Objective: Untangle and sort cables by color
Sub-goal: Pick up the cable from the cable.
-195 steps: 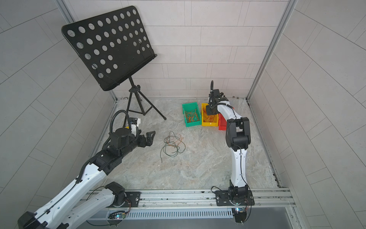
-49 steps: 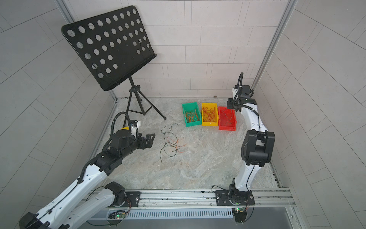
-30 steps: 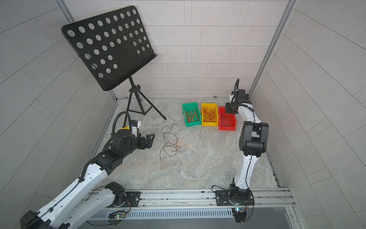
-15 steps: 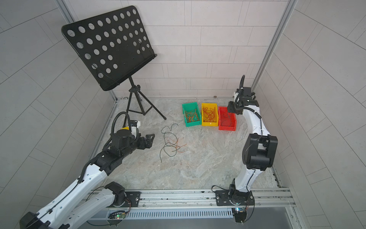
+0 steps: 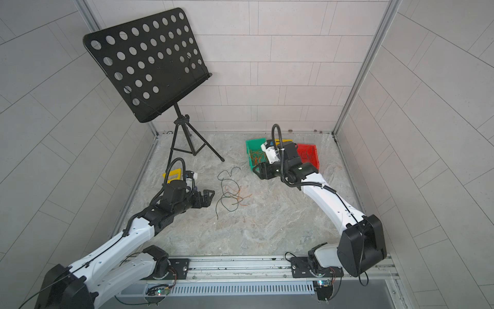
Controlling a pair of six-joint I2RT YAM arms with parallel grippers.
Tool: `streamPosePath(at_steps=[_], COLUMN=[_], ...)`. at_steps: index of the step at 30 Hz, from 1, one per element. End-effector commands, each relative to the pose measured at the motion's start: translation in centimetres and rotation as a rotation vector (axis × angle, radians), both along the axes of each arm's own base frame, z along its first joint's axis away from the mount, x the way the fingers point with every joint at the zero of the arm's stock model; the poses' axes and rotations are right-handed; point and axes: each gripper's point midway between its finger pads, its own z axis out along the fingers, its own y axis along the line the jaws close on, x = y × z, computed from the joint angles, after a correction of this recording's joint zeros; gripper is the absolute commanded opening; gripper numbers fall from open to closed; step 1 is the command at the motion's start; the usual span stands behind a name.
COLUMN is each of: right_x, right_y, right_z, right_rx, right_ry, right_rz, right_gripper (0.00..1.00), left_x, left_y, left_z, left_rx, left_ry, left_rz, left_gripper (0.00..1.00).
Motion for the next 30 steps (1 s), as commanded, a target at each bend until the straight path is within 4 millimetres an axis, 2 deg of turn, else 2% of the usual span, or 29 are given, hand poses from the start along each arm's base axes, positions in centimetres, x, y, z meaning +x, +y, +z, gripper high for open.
streamPosePath(at_steps=[1,4,6,10,13,15,17,20,22,27,30], right_x=[-0.1,-0.8,-0.6,-0.3,0.0,0.3,0.4,0.5,0.6,-0.2,-1.0], right_y=[4.4,7.6,8.7,10.0,10.7,11.0,11.2,11.1,10.7,9.2,8.0], right_z=[-0.9,-4.1,-6.1,-10.1,-12.1,-13.0,-13.5,-13.0,-12.1,-7.2,-2.8], right_rx=[0.041,-0.014,-0.078,-0.158,-0.188,-0.201,-0.213,-0.217,-0.206,-0.184,-0.160], right_ry=[-0.017,0.034,0.043,0.089,0.111,0.123,0.136,0.125,0.112,0.039,-0.032], right_rz=[0.067,0.149,0.173,0.205,0.220,0.231,0.243,0.246,0.245,0.233,0.215], right_gripper=[0.71,0.71,0.71,0.70,0.67,0.57,0.42,0.13,0.00,0.00,0.00], left_x=[0.7,0.6,0.5,0.5,0.6,0.6,0.7,0.7,0.7,1.1,1.4], left_y=[-0.6,-0.6,-0.7,-0.8,-0.9,-0.9,-0.9,-1.0,-1.1,-2.7,-4.6], left_z=[0.3,-0.8,-1.3,-1.6,-1.3,-1.1,-0.9,-0.5,-0.4,0.9,2.5], left_rx=[-0.057,-0.048,-0.046,-0.052,-0.058,-0.062,-0.064,-0.068,-0.068,-0.110,-0.188], left_ry=[-0.022,0.003,0.017,0.027,0.018,0.010,0.005,-0.004,-0.012,-0.076,-0.129], left_rz=[0.004,0.005,0.002,-0.003,-0.002,-0.002,-0.002,-0.006,-0.012,-0.102,-0.179], left_gripper=[0.99,0.98,0.98,0.98,0.98,0.98,0.98,0.98,0.98,0.98,0.98])
